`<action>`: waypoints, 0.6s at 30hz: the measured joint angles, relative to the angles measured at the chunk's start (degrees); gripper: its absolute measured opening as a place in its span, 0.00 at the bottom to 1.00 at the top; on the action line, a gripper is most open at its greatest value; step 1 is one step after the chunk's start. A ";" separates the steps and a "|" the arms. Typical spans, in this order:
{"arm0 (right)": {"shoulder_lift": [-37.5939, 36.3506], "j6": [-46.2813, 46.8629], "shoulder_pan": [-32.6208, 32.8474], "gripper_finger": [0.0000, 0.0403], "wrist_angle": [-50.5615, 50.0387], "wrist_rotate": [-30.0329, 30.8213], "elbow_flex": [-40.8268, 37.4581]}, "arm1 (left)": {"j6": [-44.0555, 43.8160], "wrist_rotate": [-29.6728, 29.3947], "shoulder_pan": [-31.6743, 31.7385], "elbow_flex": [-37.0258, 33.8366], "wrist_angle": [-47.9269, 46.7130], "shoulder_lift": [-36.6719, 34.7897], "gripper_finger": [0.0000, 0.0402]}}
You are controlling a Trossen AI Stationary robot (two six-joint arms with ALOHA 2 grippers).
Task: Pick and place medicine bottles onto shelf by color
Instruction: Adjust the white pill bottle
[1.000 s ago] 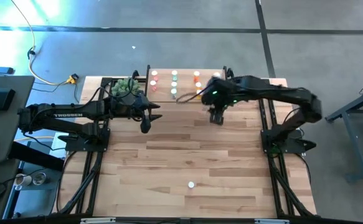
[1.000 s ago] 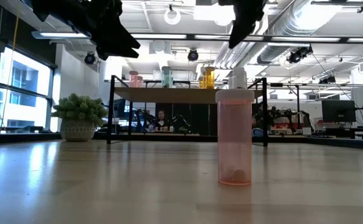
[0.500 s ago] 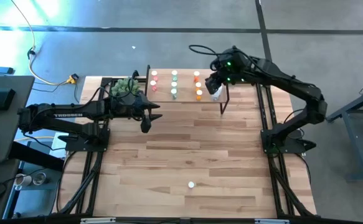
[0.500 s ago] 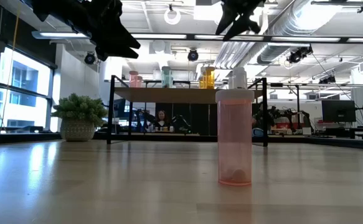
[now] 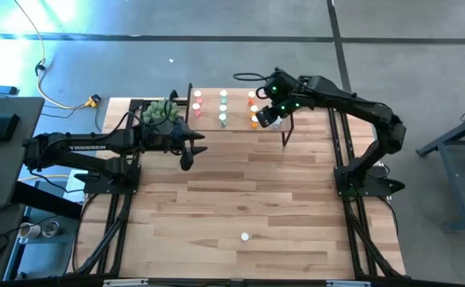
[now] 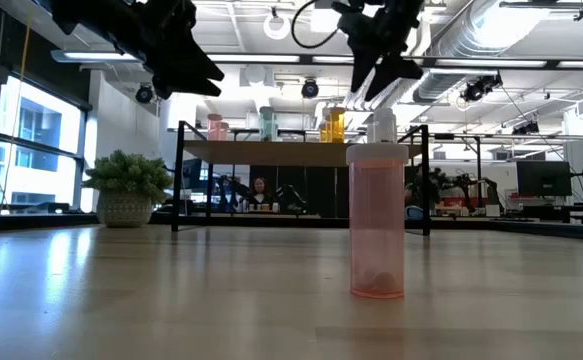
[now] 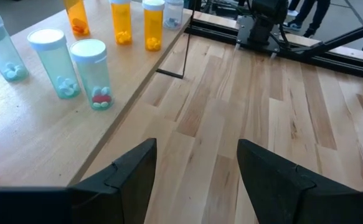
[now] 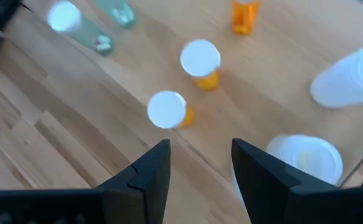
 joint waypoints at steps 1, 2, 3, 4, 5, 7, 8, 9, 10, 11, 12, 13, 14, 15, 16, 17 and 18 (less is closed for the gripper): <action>0.19 0.10 0.00 0.40 -0.43 -0.01 0.00 | 0.00 0.00 0.00 0.00 -0.06 -0.02 0.53; 0.41 0.10 0.00 0.40 -0.56 -0.01 0.00 | 0.00 0.00 0.00 0.01 -0.09 -0.01 0.53; 0.66 0.12 0.00 0.40 -0.64 -0.01 0.00 | 0.00 0.00 0.00 0.01 -0.24 0.00 0.53; 0.94 0.35 0.00 0.40 -0.98 -0.02 0.00 | 0.02 0.00 0.00 0.00 -0.45 -0.01 0.53; 1.14 0.92 0.00 0.40 -1.49 -0.05 0.00 | 0.00 0.00 0.00 0.02 -0.64 -0.02 0.53; 1.44 1.39 0.00 0.40 -2.07 -0.22 0.00 | 0.00 0.00 0.00 0.00 -0.94 0.00 0.53; 1.52 1.41 0.00 0.40 -2.28 -0.26 0.00 | 0.02 0.00 0.00 0.02 -1.11 -0.02 0.53; 1.52 1.43 0.00 0.40 -2.47 -0.30 0.00 | 0.00 0.00 0.00 0.01 -1.20 -0.02 0.53; 1.52 1.44 0.00 0.40 -2.43 -0.42 0.00 | 0.00 0.00 0.00 0.00 -1.18 0.00 0.53; 1.51 1.43 0.00 0.40 -2.39 -0.44 0.00 | 0.00 0.00 0.00 0.02 -1.16 0.00 0.53; 1.50 1.53 0.00 0.40 -2.43 -0.45 0.00 | 0.00 0.00 0.00 0.01 -1.16 -0.02 0.53; 1.51 1.77 0.00 0.40 -2.45 -0.46 0.00 | 0.01 0.00 0.00 0.01 -1.18 0.00 0.53; 1.50 2.34 0.00 0.40 -2.54 -0.46 0.00 | 0.00 0.00 0.00 0.01 -1.16 -0.02 0.53; 1.50 2.52 0.00 0.40 -2.76 -0.46 0.00 | 0.00 0.00 0.00 0.02 -1.16 0.00 0.53; 1.50 2.53 0.00 0.40 -2.93 -0.46 0.00 | 0.00 0.00 0.00 0.02 -1.16 -0.02 0.53; 1.50 2.57 0.00 0.40 -2.94 -0.50 0.00 | 0.00 0.00 0.00 0.02 -1.16 0.00 0.53; 1.50 2.59 0.00 0.40 -2.92 -1.01 0.00 | 0.00 0.00 0.00 0.02 -1.16 -0.02 0.53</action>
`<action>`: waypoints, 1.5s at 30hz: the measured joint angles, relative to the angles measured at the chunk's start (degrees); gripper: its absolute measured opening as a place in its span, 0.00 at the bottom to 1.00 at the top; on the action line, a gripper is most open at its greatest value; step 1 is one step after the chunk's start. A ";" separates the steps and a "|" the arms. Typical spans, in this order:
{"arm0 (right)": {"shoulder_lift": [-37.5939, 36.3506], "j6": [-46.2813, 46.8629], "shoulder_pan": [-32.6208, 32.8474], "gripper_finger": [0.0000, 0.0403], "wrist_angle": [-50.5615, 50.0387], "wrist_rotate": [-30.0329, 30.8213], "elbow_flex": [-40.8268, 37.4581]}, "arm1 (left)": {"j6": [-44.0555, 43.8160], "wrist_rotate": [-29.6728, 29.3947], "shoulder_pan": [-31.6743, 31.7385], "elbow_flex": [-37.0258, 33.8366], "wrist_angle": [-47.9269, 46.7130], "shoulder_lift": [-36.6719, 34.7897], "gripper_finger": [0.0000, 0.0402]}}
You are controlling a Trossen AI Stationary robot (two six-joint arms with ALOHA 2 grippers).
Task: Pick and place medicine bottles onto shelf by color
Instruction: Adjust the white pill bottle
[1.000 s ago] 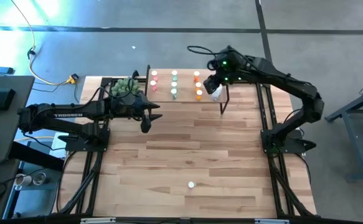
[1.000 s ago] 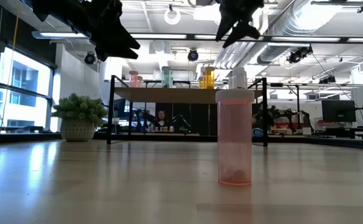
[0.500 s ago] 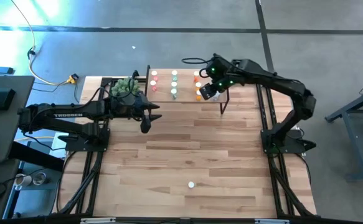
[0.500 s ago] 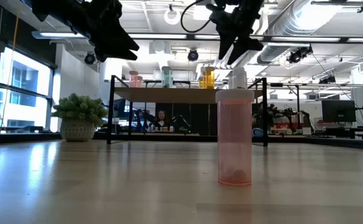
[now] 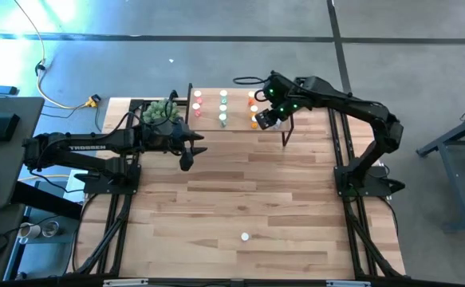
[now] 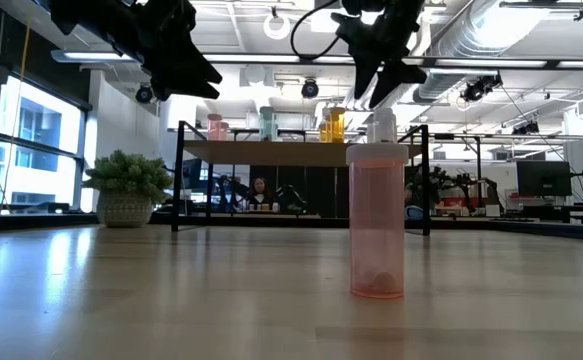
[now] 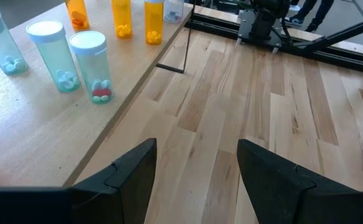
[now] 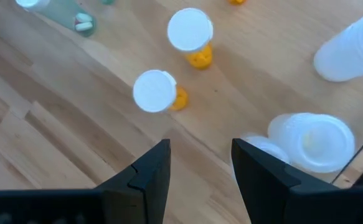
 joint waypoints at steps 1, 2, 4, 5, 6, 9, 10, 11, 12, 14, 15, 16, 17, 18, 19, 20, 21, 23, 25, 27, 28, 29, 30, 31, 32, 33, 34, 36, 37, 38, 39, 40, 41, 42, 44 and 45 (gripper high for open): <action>0.00 0.01 0.00 0.40 0.01 -0.88 0.00 | 0.00 0.00 0.00 0.00 0.00 0.02 0.53; 0.00 0.00 0.00 0.40 0.00 -1.59 0.00 | 0.00 0.00 0.00 0.00 0.00 0.01 0.53; 0.00 0.00 0.00 0.40 0.02 -2.17 0.00 | 0.00 0.00 0.00 0.00 0.00 0.00 0.53; 0.00 0.00 0.00 0.40 0.01 -2.21 0.00 | 0.00 0.00 0.00 0.00 0.00 0.02 0.53; 0.00 0.00 0.00 0.40 0.02 -2.23 0.00 | 0.00 0.00 0.00 0.00 0.00 0.00 0.53; 0.00 -0.02 0.00 0.40 -0.32 -2.58 0.00 | 0.00 0.00 0.00 0.00 0.00 0.00 0.53; 0.00 -0.02 0.00 0.40 -0.63 -2.81 0.00 | 0.00 0.00 0.00 0.00 0.02 0.02 0.53; 0.00 -0.04 0.01 0.40 -0.93 -3.07 0.00 | 0.00 0.00 0.00 0.00 0.02 0.01 0.53; 0.00 -0.04 0.02 0.40 -1.11 -3.22 0.00 | 0.01 0.00 0.00 0.00 0.01 0.01 0.53; 0.18 -0.05 0.02 0.40 -1.37 -3.39 0.00 | 0.00 0.00 0.00 0.00 0.02 0.00 0.53; 0.27 -0.07 0.02 0.40 -1.75 -3.52 0.00 | 0.00 0.00 0.01 0.00 0.02 0.00 0.53; 0.28 -0.09 0.02 0.40 -2.11 -3.52 0.00 | 0.00 0.00 0.00 0.00 0.02 0.02 0.53; 0.28 -0.09 0.02 0.40 -2.12 -3.52 0.00 | 0.00 0.00 0.02 0.00 0.02 0.00 0.53; 0.28 -0.09 0.02 0.40 -2.04 -3.52 0.00 | 0.00 0.00 0.02 0.00 0.02 0.02 0.53; 0.28 -0.09 0.02 0.40 -2.11 -3.52 0.00 | 0.00 0.00 0.00 0.00 0.02 0.02 0.53; 0.28 -0.09 0.02 0.40 -2.11 -3.49 0.00 | 0.00 0.00 0.01 0.00 0.02 0.00 0.53; 0.28 -0.09 0.02 0.40 -2.11 -3.31 0.00 | 0.00 -0.02 0.00 0.00 0.02 0.01 0.53; 0.28 -0.11 0.02 0.40 -2.17 -2.90 0.00 | -0.06 -0.01 0.02 0.00 0.04 0.01 0.53; 0.28 -0.11 0.02 0.40 -2.32 -2.83 0.00 | -0.07 0.00 0.01 0.00 0.04 0.00 0.53; 0.28 -0.11 0.02 0.40 -2.57 -2.26 0.00 | -0.20 -0.02 0.02 0.00 0.04 0.00 0.53; 0.28 -0.09 0.02 0.40 -3.02 -1.92 0.00 | -0.20 0.00 0.00 0.00 0.04 0.00 0.53; 0.28 -0.09 0.02 0.40 -3.51 -1.41 0.00 | -0.20 0.00 0.01 0.00 0.04 0.01 0.53; 0.28 -0.11 0.02 0.40 -3.99 -0.92 0.00 | -0.20 0.00 0.02 0.00 0.04 0.00 0.53; 0.28 -0.10 0.02 0.40 -4.37 -0.79 0.00 | -0.20 0.00 0.02 0.00 0.04 0.00 0.53; 0.28 -0.11 0.02 0.40 -4.69 -0.70 0.00 | -0.20 0.00 0.02 0.00 0.04 0.02 0.53; 0.28 -0.11 0.02 0.40 -4.77 -0.65 0.00 | -0.20 0.00 0.02 0.00 0.04 0.00 0.53; 0.28 -0.11 0.02 0.40 -4.68 -0.65 0.00 | -0.20 -0.01 0.02 0.00 0.04 0.01 0.53; 0.28 -0.11 0.02 0.40 -4.72 -0.65 0.00 | -0.20 0.00 0.02 0.00 0.06 0.01 0.53; 0.28 -0.11 0.02 0.40 -4.75 -0.65 0.00 | -0.20 0.00 0.02 0.00 0.07 0.02 0.53; 0.28 -0.11 0.02 0.40 -4.91 -0.65 0.00 | -0.20 0.00 0.01 0.00 0.07 0.00 0.53; 0.28 -0.11 -0.05 0.40 -5.24 -0.65 0.00 | -0.20 0.00 0.02 0.00 0.07 0.02 0.53; 0.28 -0.11 -0.12 0.40 -5.45 -0.56 0.00 | -0.20 0.00 0.02 0.00 0.07 0.00 0.53; 0.28 -0.11 -0.13 0.40 -5.63 -0.25 0.00 | -0.20 0.00 0.02 0.00 0.07 0.02 0.53; 0.28 -0.12 -0.13 0.40 -5.92 0.44 0.00 | -0.20 0.00 0.02 0.00 0.07 0.02 0.53; 0.28 -0.21 -0.13 0.40 -6.74 1.62 0.00 | -0.20 0.00 0.01 0.00 0.07 0.00 0.53; 0.28 -0.74 -0.13 0.40 -6.75 1.66 0.00 | -0.20 0.00 0.01 0.00 0.07 0.01 0.53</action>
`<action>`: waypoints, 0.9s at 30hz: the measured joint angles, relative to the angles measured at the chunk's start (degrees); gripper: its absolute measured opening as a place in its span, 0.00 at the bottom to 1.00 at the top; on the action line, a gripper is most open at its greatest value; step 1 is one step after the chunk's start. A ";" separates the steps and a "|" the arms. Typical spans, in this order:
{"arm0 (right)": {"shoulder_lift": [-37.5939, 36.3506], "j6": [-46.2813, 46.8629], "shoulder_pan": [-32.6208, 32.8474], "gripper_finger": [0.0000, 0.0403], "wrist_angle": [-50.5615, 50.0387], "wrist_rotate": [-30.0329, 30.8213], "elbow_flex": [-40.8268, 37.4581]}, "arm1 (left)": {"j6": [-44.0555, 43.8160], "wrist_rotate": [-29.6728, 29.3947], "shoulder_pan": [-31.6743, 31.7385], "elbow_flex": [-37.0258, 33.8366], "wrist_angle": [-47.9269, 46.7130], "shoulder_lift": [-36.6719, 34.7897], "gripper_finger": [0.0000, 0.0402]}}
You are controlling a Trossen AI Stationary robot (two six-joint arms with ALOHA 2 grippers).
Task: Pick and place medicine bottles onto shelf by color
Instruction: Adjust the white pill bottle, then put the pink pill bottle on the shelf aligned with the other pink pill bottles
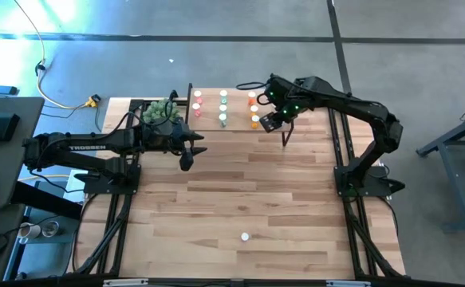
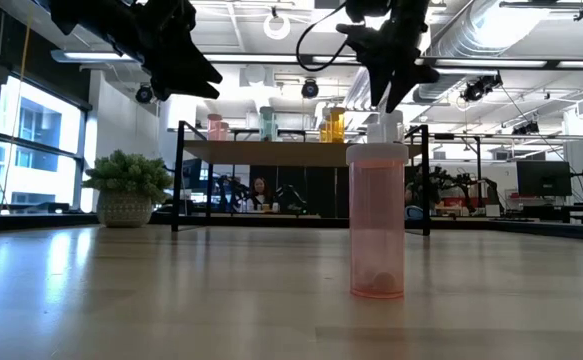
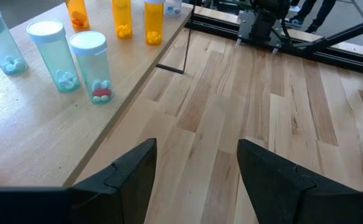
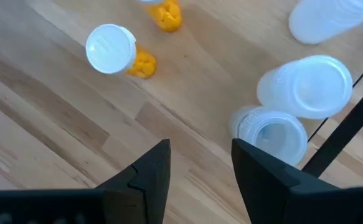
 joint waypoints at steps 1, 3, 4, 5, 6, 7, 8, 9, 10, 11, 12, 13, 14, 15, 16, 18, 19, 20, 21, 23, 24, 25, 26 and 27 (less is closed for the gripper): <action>0.00 -0.48 0.00 0.40 0.10 0.00 0.00 | 0.00 0.00 0.00 0.00 0.00 -0.01 0.53; 0.00 -0.76 0.06 0.40 0.10 -0.02 0.00 | 0.00 -0.02 0.01 0.00 0.00 -0.01 0.53; 0.00 -0.89 0.13 0.40 0.10 -0.03 0.00 | 0.00 0.00 0.01 0.00 0.00 0.00 0.53; 0.00 -1.15 0.15 0.40 0.10 -0.12 0.00 | 0.00 0.00 0.01 0.00 0.00 -0.01 0.53; 0.00 -1.89 0.21 0.40 0.10 -0.37 0.00 | 0.00 0.00 0.01 0.00 0.00 -0.01 0.53; 0.00 -2.57 0.37 0.40 0.10 -0.83 0.00 | 0.00 0.00 0.01 0.00 0.00 -0.01 0.53; 0.00 -3.52 0.57 0.40 0.10 -1.32 0.00 | 0.03 0.00 0.01 0.00 0.00 -0.01 0.53; -0.09 -4.81 0.92 0.40 0.10 -1.83 0.00 | 0.12 0.00 0.01 0.00 0.00 -0.01 0.53; -0.23 -6.23 1.49 0.40 0.14 -2.25 0.00 | 0.18 0.00 0.01 0.00 0.00 -0.01 0.53; -0.41 -7.47 2.28 0.40 0.31 -2.31 0.00 | 0.20 0.00 0.00 0.00 0.00 0.01 0.53; -0.72 -8.88 3.10 0.40 0.56 -2.35 0.00 | 0.20 0.00 0.01 0.00 0.01 -0.01 0.53; -1.04 -10.20 3.94 0.40 0.72 -2.26 0.00 | 0.20 0.00 0.00 0.00 0.01 -0.01 0.53; -1.38 -11.25 4.99 0.40 0.96 -1.77 0.00 | 0.20 0.00 0.01 0.00 0.02 -0.01 0.53; -1.75 -12.20 6.17 0.40 1.49 -0.66 0.00 | 0.20 0.08 0.00 0.01 0.02 -0.01 0.53; -2.14 -13.41 7.40 0.40 1.97 0.57 0.00 | 0.20 0.28 0.00 0.00 0.00 0.01 0.53; -2.74 -15.95 10.05 0.40 2.40 3.21 0.01 | 0.22 1.06 0.01 0.02 0.02 -0.01 0.53; -2.96 -17.16 11.34 0.40 2.52 3.93 0.02 | 0.22 1.64 0.01 0.02 0.00 0.01 0.53; -3.08 -18.01 12.74 0.40 2.58 4.49 0.00 | 0.20 2.16 0.01 0.02 0.04 -0.01 0.53; -3.26 -18.94 14.07 0.40 3.50 5.19 -0.55 | 0.20 2.69 0.01 0.02 0.14 -0.01 0.53; -4.06 -20.35 16.41 0.40 6.14 5.17 -3.50 | 0.10 3.37 -0.01 0.02 0.16 -0.01 0.53; -4.58 -20.60 17.50 0.40 7.79 5.09 -5.75 | -0.11 3.45 -0.01 0.02 0.18 -0.01 0.53; -5.18 -20.54 18.41 0.40 9.66 4.93 -7.92 | -0.43 3.46 -0.03 0.02 0.17 -0.01 0.53; -5.82 -20.12 19.27 0.40 11.44 4.96 -10.02 | -0.77 3.48 -0.03 0.02 0.13 0.01 0.53; -6.58 -19.56 20.24 0.40 13.06 4.96 -12.26 | -0.91 3.60 -0.03 0.02 0.15 0.00 0.53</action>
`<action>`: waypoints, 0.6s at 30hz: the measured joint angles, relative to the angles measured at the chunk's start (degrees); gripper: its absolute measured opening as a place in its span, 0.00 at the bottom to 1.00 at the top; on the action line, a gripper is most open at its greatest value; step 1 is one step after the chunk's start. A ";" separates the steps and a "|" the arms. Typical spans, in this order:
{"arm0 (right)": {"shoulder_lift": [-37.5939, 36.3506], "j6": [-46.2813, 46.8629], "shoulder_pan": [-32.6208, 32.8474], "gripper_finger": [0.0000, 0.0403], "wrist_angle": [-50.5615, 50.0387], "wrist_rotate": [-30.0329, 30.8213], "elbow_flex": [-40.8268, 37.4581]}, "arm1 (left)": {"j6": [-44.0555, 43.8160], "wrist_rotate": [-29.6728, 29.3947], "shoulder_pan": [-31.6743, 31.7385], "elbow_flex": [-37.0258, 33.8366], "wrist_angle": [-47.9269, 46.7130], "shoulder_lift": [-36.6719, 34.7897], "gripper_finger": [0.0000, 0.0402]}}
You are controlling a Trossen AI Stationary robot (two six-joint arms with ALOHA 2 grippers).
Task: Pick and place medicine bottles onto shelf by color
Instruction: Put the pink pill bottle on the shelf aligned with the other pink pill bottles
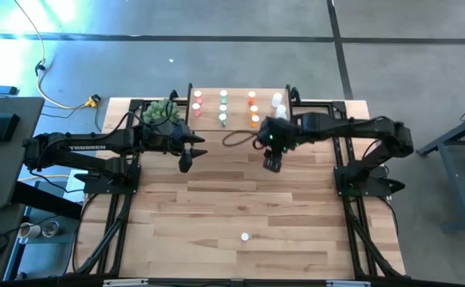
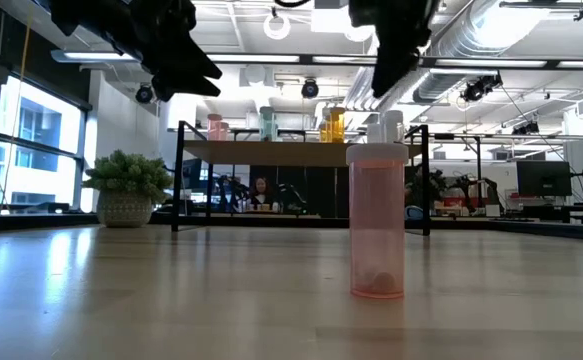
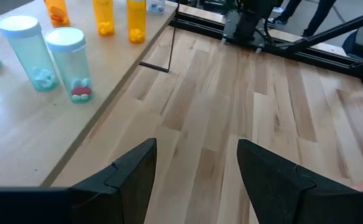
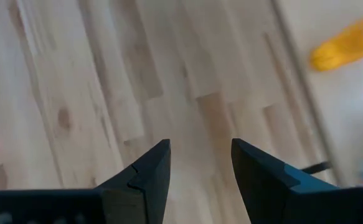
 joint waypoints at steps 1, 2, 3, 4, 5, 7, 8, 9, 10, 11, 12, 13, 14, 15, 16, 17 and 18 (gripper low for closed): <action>-0.72 0.96 1.02 0.40 1.20 0.02 -1.77 | -0.20 0.11 0.00 0.00 -0.01 0.00 0.53; -1.40 1.56 2.11 0.40 2.26 0.02 -3.33 | -0.36 0.51 0.00 0.00 -0.04 0.01 0.53; -2.05 2.36 3.32 0.40 3.12 0.10 -4.85 | -0.38 1.07 0.00 0.00 -0.02 -0.01 0.53; -2.68 3.37 4.52 0.40 3.76 0.03 -6.25 | -0.38 1.77 0.00 0.00 0.02 -0.01 0.53; -3.33 4.70 5.80 0.40 4.56 0.00 -7.68 | -0.38 2.62 0.00 0.00 0.02 0.01 0.53; -4.64 7.41 8.43 0.40 7.56 -0.02 -10.62 | -0.38 4.12 -0.21 0.00 0.02 0.01 0.53; -5.39 8.67 9.72 0.40 9.15 0.00 -12.15 | -0.38 4.34 -0.49 0.00 0.01 -0.01 0.53; -6.04 9.96 11.09 0.40 10.93 0.05 -13.66 | -0.39 4.35 -0.81 0.00 -0.12 -0.01 0.53; -6.55 11.13 12.46 0.40 12.90 0.35 -15.17 | -0.43 4.35 -1.24 0.00 -0.20 -0.01 0.53; -7.01 12.32 13.85 0.40 15.01 0.60 -16.71 | -0.65 4.34 -1.79 0.00 -0.25 -0.01 0.53; -7.36 13.63 15.22 0.40 17.12 0.91 -18.20 | -0.99 4.34 -2.35 0.00 -0.42 -0.01 0.53; -7.65 15.03 16.58 0.40 19.08 1.35 -19.65 | -1.15 4.38 -2.99 0.00 -0.67 -0.01 0.53; -7.90 16.52 17.94 0.40 21.01 1.94 -21.17 | -1.43 4.36 -3.62 0.00 -0.91 -0.01 0.53; -7.98 18.00 19.21 0.40 23.18 2.68 -22.51 | -1.45 4.36 -4.28 0.00 -1.26 -0.01 0.53; -7.99 19.33 20.52 0.40 25.36 3.45 -23.80 | -1.45 4.36 -4.99 0.00 -1.47 -0.01 0.53; -7.98 20.76 21.94 0.40 27.08 3.98 -25.03 | -1.56 4.34 -5.75 0.00 -1.53 -0.01 0.53; -7.98 21.98 23.21 0.40 29.28 4.59 -26.40 | -1.89 4.26 -6.54 0.00 -1.52 -0.01 0.53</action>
